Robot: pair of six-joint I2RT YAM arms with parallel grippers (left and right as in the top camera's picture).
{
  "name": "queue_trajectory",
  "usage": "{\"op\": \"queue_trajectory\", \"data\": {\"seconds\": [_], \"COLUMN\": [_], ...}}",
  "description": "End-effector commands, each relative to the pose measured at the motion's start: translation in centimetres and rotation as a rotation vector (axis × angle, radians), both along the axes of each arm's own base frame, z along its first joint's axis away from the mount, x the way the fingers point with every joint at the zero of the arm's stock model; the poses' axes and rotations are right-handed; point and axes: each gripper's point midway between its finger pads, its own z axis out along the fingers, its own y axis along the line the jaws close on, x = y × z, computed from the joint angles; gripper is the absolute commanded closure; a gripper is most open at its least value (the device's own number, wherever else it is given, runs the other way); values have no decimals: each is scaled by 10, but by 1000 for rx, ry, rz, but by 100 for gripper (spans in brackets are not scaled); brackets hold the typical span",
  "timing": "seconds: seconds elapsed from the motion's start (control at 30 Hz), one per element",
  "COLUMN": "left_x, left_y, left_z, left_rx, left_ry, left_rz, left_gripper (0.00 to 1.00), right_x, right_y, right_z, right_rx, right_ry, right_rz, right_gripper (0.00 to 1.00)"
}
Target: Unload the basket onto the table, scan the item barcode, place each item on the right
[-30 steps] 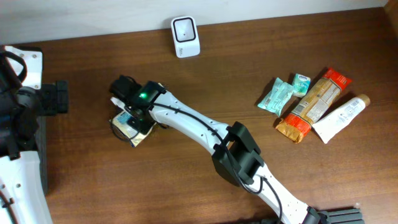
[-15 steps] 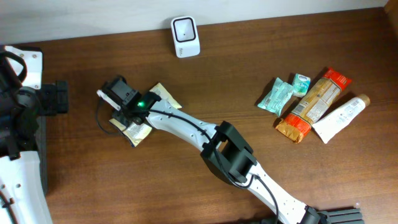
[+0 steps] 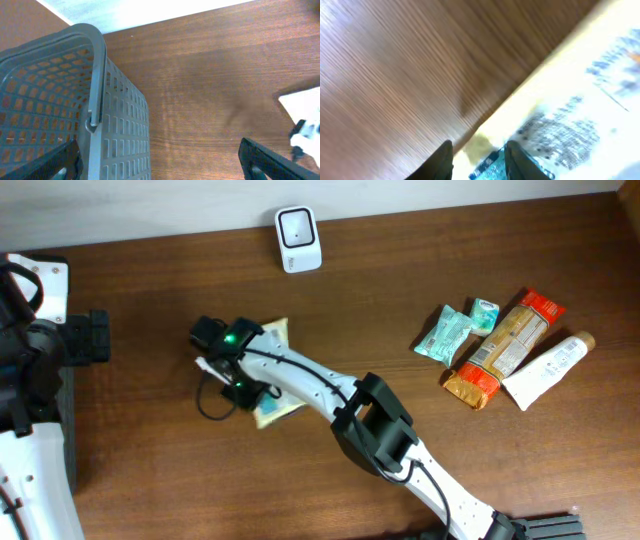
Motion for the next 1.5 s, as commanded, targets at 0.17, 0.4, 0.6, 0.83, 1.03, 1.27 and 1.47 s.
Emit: {"op": "queue_trajectory", "data": {"seconds": [0.17, 0.4, 0.6, 0.83, 1.03, 1.27, 1.47], "left_x": [0, 0, 0, 0, 0, 0, 0], "left_y": [0, 0, 0, 0, 0, 0, 0], "left_z": [5, 5, 5, 5, 5, 5, 5], "left_rx": [8, 8, 8, 8, 8, 8, 8], "left_ry": [-12, -12, -12, -12, -12, -12, -12], "left_rz": [-8, -8, -8, -8, -8, -8, -8], "left_gripper": [1, 1, 1, 1, 1, 1, 1], "right_x": [56, 83, 63, 45, 41, 46, 18], "right_y": [-71, -125, -137, -129, -124, -116, -74], "right_z": [119, 118, 65, 13, 6, 65, 106], "right_rx": [116, 378, 372, 413, 402, 449, 433], "right_ry": [-92, 162, 294, 364, 381, 304, 202], "right_rz": [-288, -356, -298, -301, -342, -351, -258], "right_gripper": [68, 42, 35, 34, 41, 44, 43]}}
